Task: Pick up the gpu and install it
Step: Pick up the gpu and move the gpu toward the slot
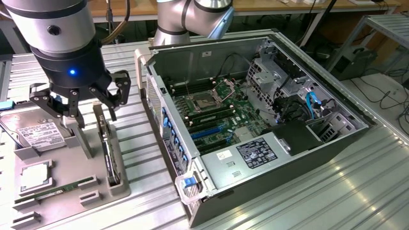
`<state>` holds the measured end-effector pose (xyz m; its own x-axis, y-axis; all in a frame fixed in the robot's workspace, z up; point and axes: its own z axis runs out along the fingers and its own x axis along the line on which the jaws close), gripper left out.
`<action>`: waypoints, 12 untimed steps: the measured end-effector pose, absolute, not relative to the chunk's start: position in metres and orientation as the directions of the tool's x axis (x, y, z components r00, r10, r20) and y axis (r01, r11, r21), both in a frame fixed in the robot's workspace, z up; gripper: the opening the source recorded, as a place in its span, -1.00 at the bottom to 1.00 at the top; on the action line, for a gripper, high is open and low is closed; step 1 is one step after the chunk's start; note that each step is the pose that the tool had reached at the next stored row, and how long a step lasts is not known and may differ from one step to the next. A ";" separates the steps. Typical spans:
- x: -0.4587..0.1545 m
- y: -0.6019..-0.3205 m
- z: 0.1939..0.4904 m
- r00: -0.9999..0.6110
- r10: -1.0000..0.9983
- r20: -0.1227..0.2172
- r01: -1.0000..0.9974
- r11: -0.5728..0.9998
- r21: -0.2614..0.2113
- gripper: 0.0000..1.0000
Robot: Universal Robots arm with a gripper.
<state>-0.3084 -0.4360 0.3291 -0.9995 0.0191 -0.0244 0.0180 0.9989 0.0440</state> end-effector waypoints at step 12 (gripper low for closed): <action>-0.308 -0.436 0.325 -1.000 0.019 -0.024 0.018 0.999 0.044 0.20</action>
